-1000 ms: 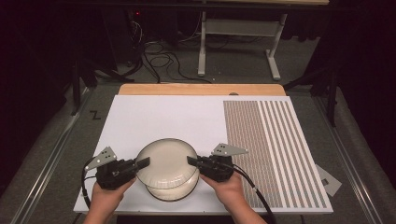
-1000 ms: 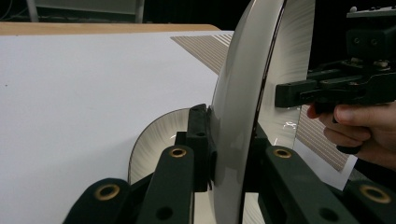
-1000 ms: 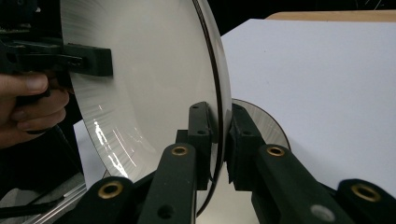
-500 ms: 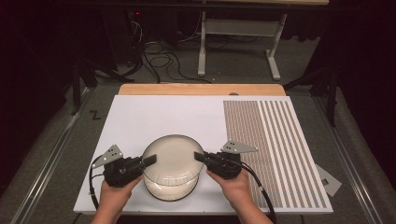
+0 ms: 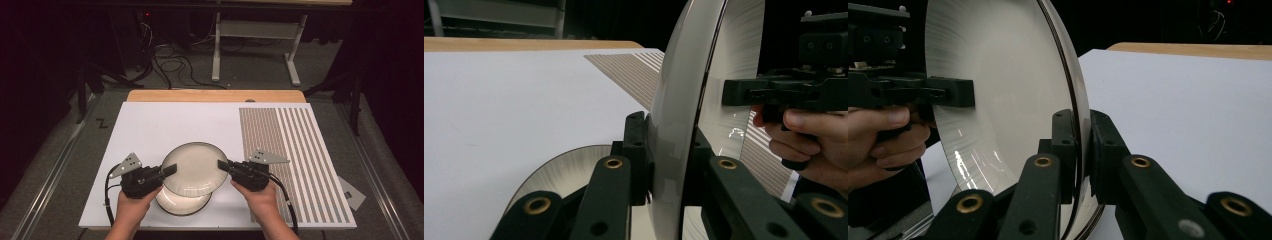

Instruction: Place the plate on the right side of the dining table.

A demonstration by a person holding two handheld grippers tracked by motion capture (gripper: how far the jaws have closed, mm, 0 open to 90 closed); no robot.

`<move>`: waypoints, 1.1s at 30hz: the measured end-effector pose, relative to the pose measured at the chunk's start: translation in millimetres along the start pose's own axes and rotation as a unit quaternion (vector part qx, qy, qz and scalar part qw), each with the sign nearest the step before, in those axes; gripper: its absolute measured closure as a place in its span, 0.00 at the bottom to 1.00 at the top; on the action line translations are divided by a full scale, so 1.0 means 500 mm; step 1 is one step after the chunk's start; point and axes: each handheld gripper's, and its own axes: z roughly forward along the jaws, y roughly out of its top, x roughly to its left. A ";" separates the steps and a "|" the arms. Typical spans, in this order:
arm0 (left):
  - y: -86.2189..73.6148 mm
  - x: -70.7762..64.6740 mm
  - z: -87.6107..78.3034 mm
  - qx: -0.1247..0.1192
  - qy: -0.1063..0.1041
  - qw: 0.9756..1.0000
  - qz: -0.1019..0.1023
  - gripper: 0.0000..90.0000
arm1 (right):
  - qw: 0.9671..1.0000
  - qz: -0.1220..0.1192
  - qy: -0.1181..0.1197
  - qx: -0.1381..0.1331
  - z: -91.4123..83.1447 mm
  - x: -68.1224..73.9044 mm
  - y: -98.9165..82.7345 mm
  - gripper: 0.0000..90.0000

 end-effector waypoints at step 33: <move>0.055 -0.169 0.275 0.042 -0.032 0.998 0.029 0.87 | 0.996 0.018 -0.082 -0.033 -0.251 -0.164 -0.009 0.92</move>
